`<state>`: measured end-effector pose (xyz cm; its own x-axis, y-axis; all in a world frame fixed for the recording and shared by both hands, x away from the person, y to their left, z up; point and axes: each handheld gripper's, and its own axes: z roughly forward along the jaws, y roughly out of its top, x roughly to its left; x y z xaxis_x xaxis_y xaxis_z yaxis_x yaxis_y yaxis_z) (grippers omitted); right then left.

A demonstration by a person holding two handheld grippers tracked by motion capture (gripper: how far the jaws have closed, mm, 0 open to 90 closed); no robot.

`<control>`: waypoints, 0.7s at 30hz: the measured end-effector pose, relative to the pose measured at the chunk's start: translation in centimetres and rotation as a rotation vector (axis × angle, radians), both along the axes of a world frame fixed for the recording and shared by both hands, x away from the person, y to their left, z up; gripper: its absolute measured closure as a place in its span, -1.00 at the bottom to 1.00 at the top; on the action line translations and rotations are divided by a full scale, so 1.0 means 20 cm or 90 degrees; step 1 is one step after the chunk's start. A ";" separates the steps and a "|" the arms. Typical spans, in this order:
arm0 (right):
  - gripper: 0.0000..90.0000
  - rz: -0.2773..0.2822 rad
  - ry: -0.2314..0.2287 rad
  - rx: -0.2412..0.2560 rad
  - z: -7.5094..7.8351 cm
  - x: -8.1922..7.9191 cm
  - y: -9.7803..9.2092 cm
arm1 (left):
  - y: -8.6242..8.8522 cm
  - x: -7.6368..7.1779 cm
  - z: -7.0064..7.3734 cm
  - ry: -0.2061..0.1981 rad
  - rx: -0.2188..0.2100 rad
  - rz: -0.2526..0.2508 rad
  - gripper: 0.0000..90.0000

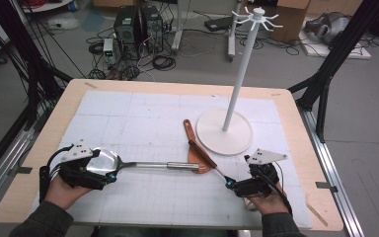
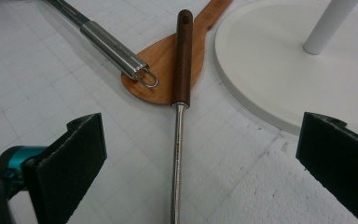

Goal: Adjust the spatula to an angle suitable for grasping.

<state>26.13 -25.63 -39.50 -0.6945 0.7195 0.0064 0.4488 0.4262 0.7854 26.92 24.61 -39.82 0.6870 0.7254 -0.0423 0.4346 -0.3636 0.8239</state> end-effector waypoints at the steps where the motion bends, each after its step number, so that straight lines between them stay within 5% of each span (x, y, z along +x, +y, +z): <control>1: -0.99 0.000 0.000 0.000 0.00 0.00 0.00 | 0.00 0.00 0.00 0.000 0.002 -0.001 -0.96; 21: -0.99 0.001 -0.002 0.005 0.00 0.00 -0.01 | -0.02 0.00 0.00 0.006 -0.003 -0.019 -0.96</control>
